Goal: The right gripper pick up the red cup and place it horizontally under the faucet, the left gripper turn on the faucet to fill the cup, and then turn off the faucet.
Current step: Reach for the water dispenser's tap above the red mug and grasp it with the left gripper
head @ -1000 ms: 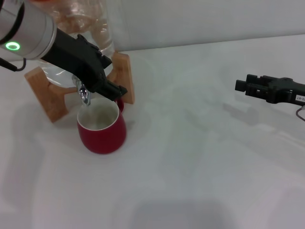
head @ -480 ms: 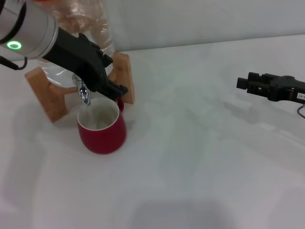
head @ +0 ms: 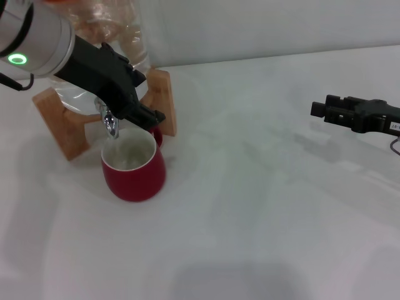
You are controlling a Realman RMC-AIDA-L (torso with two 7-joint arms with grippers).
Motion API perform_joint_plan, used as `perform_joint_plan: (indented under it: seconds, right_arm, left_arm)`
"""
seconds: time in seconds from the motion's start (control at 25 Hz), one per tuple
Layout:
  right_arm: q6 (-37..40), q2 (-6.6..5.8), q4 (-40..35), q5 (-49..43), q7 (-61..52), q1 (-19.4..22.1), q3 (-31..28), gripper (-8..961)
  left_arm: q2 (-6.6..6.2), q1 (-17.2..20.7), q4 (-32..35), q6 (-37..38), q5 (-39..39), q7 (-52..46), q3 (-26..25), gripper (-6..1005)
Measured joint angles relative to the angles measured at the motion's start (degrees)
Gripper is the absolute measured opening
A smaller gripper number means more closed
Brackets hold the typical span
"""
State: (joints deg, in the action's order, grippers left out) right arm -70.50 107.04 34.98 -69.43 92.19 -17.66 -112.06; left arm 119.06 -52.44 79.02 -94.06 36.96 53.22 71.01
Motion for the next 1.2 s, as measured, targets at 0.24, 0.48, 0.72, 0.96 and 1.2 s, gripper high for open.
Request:
perform_joint_plan:
  seconds: [0.24,0.48,0.72,0.96,1.2]
  right_arm:
    - [0.0,0.00,0.0,0.0,0.0,0.0,0.0,603]
    - [0.0,0.00,0.0,0.0,0.0,0.0,0.0,603]
    - [0.0,0.00,0.0,0.0,0.0,0.0,0.0,603]
    - [0.0,0.01,0.0,0.0,0.0,0.0,0.0,603]
    - [0.0,0.00,0.0,0.0,0.0,0.1,-0.1,603]
  left_arm:
    - [0.03,0.2,0.0,0.1,0.0,0.0,0.1,797]
    - [0.04,0.2,0.0,0.1,0.0,0.0,0.1,797]
    - [0.04,0.2,0.1,0.1,0.0,0.0,0.4,796]
    - [0.04,0.1,0.1,0.3,0.0,0.0,0.7,796]
    - [0.17,1.3,3.2,0.2,0.2,-0.4,2.2,796]
